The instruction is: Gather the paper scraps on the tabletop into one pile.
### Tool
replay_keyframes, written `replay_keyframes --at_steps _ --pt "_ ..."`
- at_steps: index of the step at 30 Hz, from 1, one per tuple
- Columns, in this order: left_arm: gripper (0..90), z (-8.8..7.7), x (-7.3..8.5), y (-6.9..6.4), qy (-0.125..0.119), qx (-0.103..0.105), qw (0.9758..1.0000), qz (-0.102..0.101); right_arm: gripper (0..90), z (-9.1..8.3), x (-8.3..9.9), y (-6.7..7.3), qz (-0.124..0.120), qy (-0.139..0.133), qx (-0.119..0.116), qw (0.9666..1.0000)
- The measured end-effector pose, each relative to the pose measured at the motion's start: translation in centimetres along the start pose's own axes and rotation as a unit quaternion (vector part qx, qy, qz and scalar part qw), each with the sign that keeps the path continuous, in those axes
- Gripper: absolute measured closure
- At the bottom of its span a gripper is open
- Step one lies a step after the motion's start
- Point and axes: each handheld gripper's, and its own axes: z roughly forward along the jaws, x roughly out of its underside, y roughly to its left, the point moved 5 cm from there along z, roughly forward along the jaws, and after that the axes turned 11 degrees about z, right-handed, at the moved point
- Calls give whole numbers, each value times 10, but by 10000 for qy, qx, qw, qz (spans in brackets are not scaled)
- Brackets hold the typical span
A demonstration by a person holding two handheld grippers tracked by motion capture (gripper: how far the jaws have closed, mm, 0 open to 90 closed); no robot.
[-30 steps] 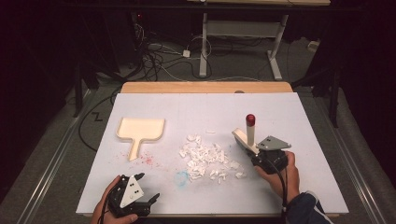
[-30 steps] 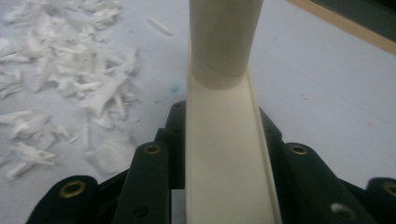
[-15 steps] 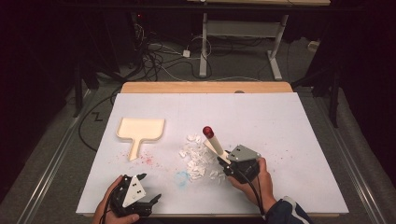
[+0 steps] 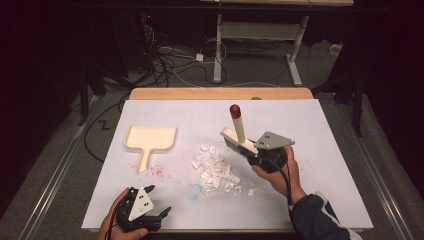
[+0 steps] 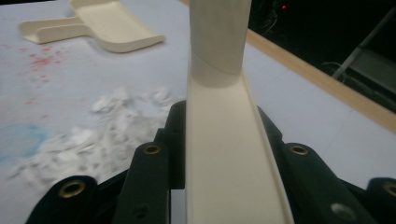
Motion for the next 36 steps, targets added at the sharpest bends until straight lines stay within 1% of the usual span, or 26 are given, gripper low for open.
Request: replay_keyframes --at_steps 1,2,3,4,5,6,7,8,9,10,11,13,15,17,19,21,23,25,27,30,31,32,33,35,36 --pt "175 0 0 1 5 -2 10000 -1 677 5 -2 -6 -56 -50 134 9999" --pt "175 1 0 1 1 -10 10000 -33 677 21 -4 -19 -115 -45 334 9994" --pt "176 1 0 1 3 -8 10000 -47 677 30 -3 -25 -81 -21 354 9993" --pt "176 1 0 2 5 -2 10000 -49 677 30 -3 -25 -81 -21 354 9993" --pt "175 1 1 2 2 3 10000 -55 678 48 1 -35 39 82 384 9992" --pt "176 1 1 2 1 9 10000 -66 678 56 3 -38 25 118 450 9989" --pt "176 1 1 2 5 16 10000 -66 678 56 3 -38 25 118 450 9989" --pt "175 1 1 2 15 21 10000 -60 678 70 6 -43 -22 134 558 9984" --pt "175 1 2 2 22 23 10000 -58 678 70 6 -43 -22 134 558 9984" --pt "176 1 2 2 19 27 10000 -73 678 80 6 -44 123 37 513 9986" --pt "176 1 3 2 30 30 10000 -78 678 80 6 -44 123 37 513 9986" --pt "178 2 4 2 41 40 9999 -101 678 87 7 -41 221 12 401 9990" --pt "178 2 4 2 53 61 9999 -101 678 91 7 -35 141 6 402 9991" --pt "178 3 5 2 79 76 9999 -68 678 95 7 -28 72 36 280 9996" --pt "178 3 4 1 72 83 9999 -49 677 97 8 -18 14 51 75 10000" --pt "178 3 3 0 50 85 9999 -53 677 99 7 -8 -5 -7 -143 9999" --pt "178 3 2 0 55 96 9999 -37 677 99 7 1 -60 -53 -423 9991" --pt "178 4 2 0 64 96 9999 -31 675 100 7 10 -191 4 -687 9975" --pt "177 3 2 1 14 77 9999 -91 671 98 8 17 -372 71 -965 9946" --pt "177 3 2 3 -18 78 9998 -154 671 90 11 27 -543 111 -1369 9890" --pt "177 4 2 3 -28 86 9998 -172 671 86 13 29 -604 124 -1542 9861" --pt "177 4 2 2 -27 93 9998 -167 670 77 17 33 -670 124 -1794 9814" --pt "177 4 2 2 -20 101 9998 -150 670 77 17 33 -670 124 -1794 9814" --pt "177 4 1 0 15 105 9999 -94 668 67 23 35 -734 150 -1994 9771" --pt "177 4 1 0 12 109 9999 -85 668 62 26 35 -762 153 -2039 9759"
